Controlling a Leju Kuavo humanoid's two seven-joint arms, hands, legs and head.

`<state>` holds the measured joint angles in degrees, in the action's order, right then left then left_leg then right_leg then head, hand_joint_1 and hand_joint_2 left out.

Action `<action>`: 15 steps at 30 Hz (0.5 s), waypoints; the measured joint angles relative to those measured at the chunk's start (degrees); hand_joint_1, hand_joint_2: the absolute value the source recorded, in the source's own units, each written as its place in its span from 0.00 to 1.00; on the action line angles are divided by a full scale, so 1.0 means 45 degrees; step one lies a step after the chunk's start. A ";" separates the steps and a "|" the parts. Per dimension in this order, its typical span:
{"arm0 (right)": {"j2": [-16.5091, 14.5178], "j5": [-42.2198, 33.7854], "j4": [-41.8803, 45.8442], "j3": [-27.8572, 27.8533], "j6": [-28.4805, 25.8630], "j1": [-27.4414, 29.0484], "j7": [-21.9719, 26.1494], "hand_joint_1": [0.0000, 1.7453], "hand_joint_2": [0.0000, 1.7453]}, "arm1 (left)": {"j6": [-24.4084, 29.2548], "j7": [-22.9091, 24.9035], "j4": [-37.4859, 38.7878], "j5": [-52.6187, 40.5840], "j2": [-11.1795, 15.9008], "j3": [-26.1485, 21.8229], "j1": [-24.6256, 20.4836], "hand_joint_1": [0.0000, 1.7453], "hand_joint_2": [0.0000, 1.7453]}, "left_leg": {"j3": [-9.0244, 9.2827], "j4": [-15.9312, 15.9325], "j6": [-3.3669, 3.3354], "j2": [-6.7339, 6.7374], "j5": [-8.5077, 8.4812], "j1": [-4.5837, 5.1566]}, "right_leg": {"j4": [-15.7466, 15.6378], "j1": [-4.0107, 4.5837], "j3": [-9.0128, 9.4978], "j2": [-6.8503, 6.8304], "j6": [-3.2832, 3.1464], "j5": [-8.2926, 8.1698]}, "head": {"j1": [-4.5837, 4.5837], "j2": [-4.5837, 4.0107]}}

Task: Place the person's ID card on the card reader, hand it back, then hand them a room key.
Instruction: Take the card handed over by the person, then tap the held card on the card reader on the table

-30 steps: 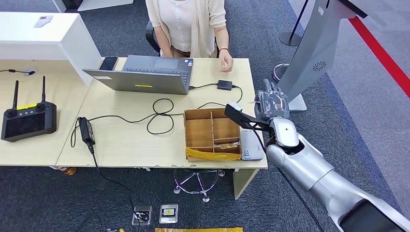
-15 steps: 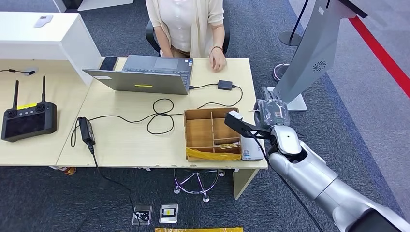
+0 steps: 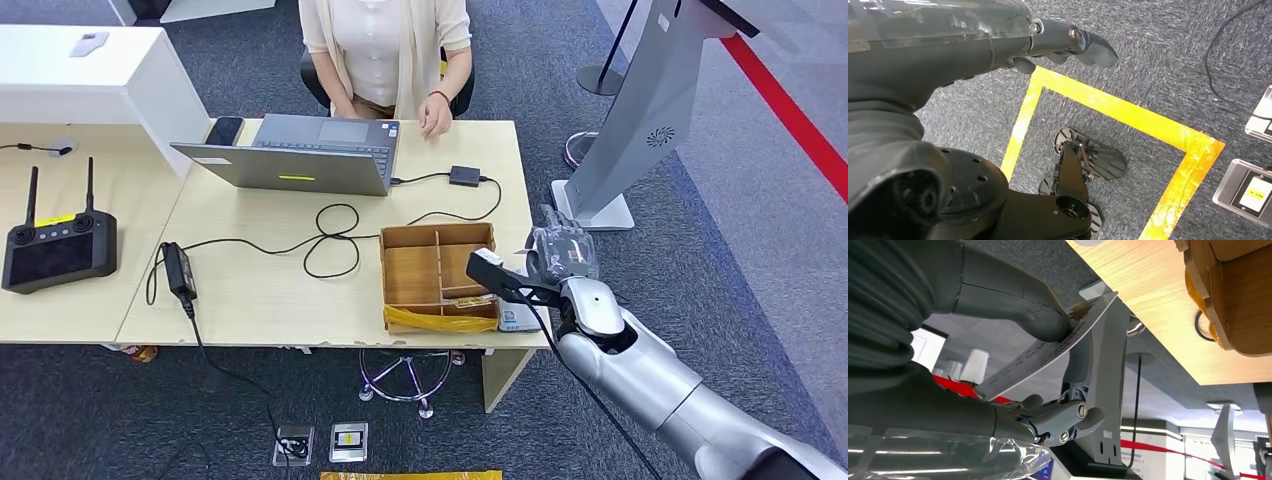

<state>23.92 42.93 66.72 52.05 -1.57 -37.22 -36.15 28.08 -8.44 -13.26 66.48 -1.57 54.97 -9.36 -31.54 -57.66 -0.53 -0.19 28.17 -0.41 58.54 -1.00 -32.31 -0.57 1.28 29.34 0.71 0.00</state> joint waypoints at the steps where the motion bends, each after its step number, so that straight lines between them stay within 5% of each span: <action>1: 0.0021 -0.0033 0.0029 0.0018 -0.0012 0.0037 -0.0027 1.00 1.00 | -0.0002 0.0000 0.0001 -0.0010 0.0001 -0.0007 0.0001 0.00 0.00 | 0.0000 0.0000 0.0000 0.0000 0.0000 0.0000 | 0.0000 0.0000 0.0000 -0.0002 0.0000 0.0000 | 0.0001 0.0000; 15: 0.0352 -0.0360 0.0153 0.0100 -0.0123 0.0858 -0.0214 1.00 1.00 | -0.0090 0.0169 0.0009 -0.0328 0.0013 -0.0112 0.0033 0.00 0.00 | 0.0000 0.0000 -0.0001 0.0003 0.0001 0.0000 | 0.0000 0.0000 0.0001 0.0001 0.0000 0.0000 | 0.0001 0.0000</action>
<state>25.50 41.31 67.41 52.50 -2.12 -33.36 -37.11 27.67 -7.68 -13.22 65.00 -1.51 54.47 -9.21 -31.54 -57.66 -0.54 -0.18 28.17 -0.41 58.54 -1.00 -32.30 -0.56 1.28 29.34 0.72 0.00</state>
